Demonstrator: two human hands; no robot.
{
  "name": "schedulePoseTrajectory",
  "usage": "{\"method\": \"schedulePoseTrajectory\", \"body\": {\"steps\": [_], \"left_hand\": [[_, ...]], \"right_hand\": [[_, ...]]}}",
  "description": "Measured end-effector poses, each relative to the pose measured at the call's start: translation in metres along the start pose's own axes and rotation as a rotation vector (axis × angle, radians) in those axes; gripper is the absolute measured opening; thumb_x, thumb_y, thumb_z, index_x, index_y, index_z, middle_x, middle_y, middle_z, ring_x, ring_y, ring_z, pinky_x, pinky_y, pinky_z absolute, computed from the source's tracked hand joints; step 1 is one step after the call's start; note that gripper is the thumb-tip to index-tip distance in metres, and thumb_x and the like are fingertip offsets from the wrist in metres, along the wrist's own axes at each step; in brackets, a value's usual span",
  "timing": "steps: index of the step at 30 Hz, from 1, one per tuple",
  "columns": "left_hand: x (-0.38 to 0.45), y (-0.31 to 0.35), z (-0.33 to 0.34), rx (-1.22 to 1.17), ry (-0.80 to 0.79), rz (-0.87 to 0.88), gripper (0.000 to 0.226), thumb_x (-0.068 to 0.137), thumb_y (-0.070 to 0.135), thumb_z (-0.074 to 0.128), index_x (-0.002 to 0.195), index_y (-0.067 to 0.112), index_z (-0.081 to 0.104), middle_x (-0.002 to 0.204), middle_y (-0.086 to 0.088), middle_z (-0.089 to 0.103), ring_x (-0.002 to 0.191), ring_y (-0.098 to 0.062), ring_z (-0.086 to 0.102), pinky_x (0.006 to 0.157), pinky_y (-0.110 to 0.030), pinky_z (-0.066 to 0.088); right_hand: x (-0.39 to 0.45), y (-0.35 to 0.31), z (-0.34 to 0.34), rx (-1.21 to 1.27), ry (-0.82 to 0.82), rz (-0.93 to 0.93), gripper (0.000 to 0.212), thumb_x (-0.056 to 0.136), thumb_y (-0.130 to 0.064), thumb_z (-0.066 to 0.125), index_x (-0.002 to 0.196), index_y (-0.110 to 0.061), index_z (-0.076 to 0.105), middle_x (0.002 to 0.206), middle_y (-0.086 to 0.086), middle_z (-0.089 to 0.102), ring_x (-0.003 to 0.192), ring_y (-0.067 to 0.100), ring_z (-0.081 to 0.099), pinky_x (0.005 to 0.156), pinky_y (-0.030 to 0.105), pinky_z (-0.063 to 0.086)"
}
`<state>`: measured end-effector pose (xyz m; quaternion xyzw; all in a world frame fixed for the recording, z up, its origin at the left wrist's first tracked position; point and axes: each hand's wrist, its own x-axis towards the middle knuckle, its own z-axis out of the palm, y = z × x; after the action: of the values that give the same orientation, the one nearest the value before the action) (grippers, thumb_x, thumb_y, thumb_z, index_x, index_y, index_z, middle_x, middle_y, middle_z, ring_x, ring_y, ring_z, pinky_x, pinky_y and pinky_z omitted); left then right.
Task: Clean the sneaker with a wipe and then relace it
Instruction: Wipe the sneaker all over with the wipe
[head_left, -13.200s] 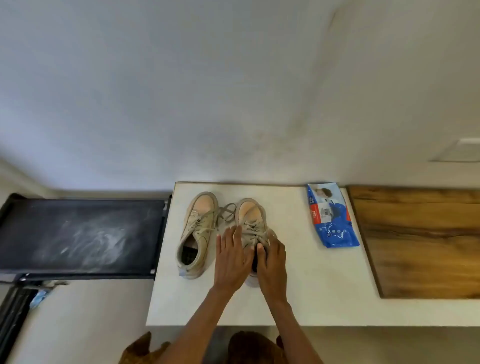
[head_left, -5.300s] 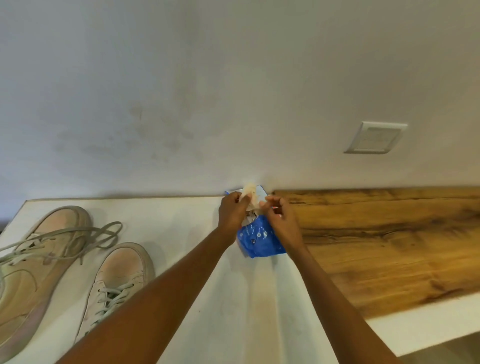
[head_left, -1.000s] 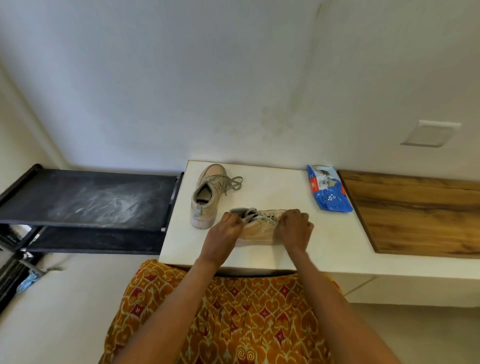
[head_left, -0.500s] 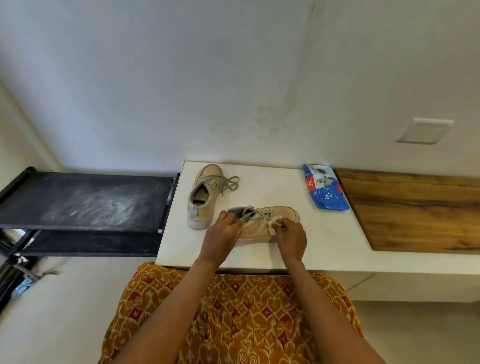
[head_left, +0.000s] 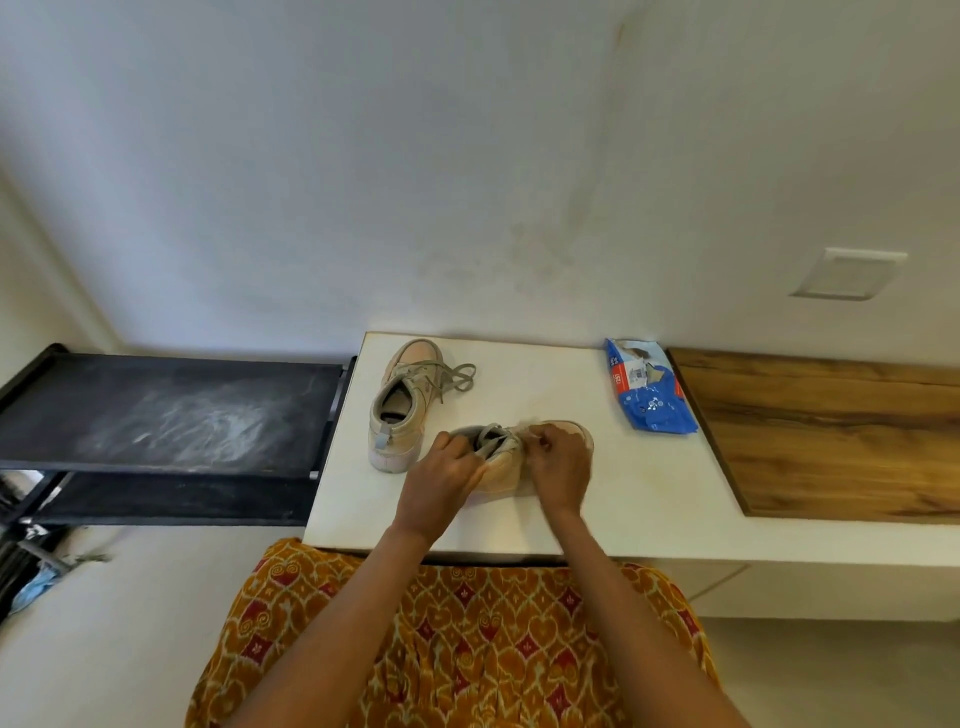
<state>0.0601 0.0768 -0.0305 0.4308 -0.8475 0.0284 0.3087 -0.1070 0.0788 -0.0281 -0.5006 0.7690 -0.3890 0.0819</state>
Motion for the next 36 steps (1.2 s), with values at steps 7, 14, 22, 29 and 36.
{"method": "schedulePoseTrajectory", "body": {"steps": [7,14,22,29,36], "left_hand": [[-0.004,-0.006,0.000,-0.022,-0.028,0.018,0.009,0.084,0.022,0.065,0.083,0.014,0.068,0.083,0.000,0.061,0.078,-0.015,0.053,0.052,-0.027,0.050],[-0.021,0.002,0.007,0.036,-0.037,0.028,0.026,0.088,0.021,0.054,0.110,0.009,0.062,0.100,-0.005,0.061,0.091,-0.017,0.052,0.059,-0.021,0.054],[-0.027,0.006,0.006,0.148,-0.008,0.118,0.046,0.088,0.029,0.038,0.119,0.001,0.057,0.110,-0.011,0.062,0.104,-0.023,0.044,0.079,-0.026,0.055],[-0.024,0.018,0.001,0.212,0.098,0.151,0.045,0.073,0.030,0.073,0.105,0.000,0.066,0.108,-0.013,0.061,0.103,-0.026,0.044,0.076,-0.031,0.057],[-0.025,0.013,0.010,0.170,0.096,0.100,0.046,0.085,0.028,0.041,0.119,-0.001,0.049,0.111,-0.014,0.056,0.108,-0.027,0.044,0.085,-0.035,0.054]], "right_hand": [[0.021,0.046,-0.027,-0.473,-0.100,-0.033,0.023,0.091,-0.017,0.054,0.106,-0.025,0.070,0.096,0.003,0.071,0.095,0.023,0.056,0.076,0.032,0.035],[0.013,0.031,-0.016,-0.390,-0.109,-0.200,0.017,0.078,-0.007,0.068,0.091,-0.017,0.074,0.083,0.006,0.072,0.081,0.028,0.062,0.069,0.034,0.041],[0.047,0.047,-0.031,-0.567,-0.040,-0.042,0.009,0.085,-0.009,0.063,0.091,-0.009,0.070,0.082,0.011,0.070,0.089,0.030,0.058,0.075,0.038,0.039],[0.035,0.057,-0.026,-0.507,-0.040,-0.195,0.007,0.079,-0.008,0.067,0.084,-0.012,0.071,0.076,0.007,0.071,0.080,0.029,0.059,0.069,0.036,0.036],[0.042,0.035,-0.005,-0.484,-0.058,-0.051,0.018,0.090,-0.014,0.053,0.098,-0.013,0.069,0.088,0.009,0.070,0.092,0.028,0.057,0.078,0.036,0.034]]}}
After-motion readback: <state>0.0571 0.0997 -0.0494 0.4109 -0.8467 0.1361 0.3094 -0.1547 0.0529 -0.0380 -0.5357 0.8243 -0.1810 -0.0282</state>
